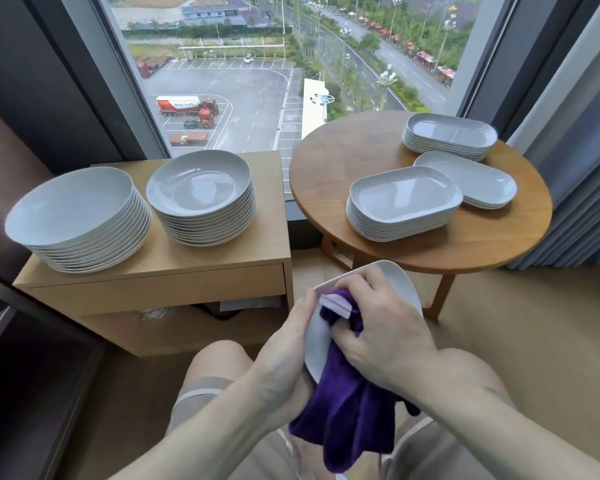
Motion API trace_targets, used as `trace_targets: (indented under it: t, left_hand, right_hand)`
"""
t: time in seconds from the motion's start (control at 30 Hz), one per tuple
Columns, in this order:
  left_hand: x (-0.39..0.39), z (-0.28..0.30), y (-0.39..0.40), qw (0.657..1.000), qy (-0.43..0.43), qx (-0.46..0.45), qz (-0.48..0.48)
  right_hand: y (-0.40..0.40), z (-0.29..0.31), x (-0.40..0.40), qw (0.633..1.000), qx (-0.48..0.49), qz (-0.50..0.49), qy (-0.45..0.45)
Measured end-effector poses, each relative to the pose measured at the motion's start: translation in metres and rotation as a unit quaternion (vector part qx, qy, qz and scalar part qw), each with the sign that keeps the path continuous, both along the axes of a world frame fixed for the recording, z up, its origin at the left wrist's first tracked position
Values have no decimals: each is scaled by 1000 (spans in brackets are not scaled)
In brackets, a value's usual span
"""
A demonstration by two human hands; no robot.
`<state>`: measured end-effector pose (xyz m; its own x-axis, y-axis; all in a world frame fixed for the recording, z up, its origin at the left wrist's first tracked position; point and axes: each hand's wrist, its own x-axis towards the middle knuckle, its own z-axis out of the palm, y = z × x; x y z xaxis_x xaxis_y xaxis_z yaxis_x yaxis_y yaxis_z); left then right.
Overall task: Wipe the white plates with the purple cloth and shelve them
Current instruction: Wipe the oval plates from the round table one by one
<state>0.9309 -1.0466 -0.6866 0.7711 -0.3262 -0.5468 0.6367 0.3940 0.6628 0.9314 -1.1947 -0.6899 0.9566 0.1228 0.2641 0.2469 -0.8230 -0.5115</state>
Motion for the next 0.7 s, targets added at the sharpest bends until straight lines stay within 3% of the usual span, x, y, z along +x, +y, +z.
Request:
trace_targets:
  t: [0.2,0.3,0.4,0.6,0.7]
  left_hand:
    - [4,9,10,1000,-23,4,-10]
    - [11,8,17,999,-33,2,-5]
    - [18,12,23,999,-42,-5,20]
    - [20,5,22,999,9,-25,47]
    - [14,2,16,998,47,-42,1]
  right_hand:
    - [-44,0,28,985,-47,-142,79]
    - [-44,1,29,979,-63,-153,115]
    - [-29,2,19,986,-60,-109,115]
    - [9,4,-9,993,-53,71,76]
    - [24,7,-22,986,-29,153,67]
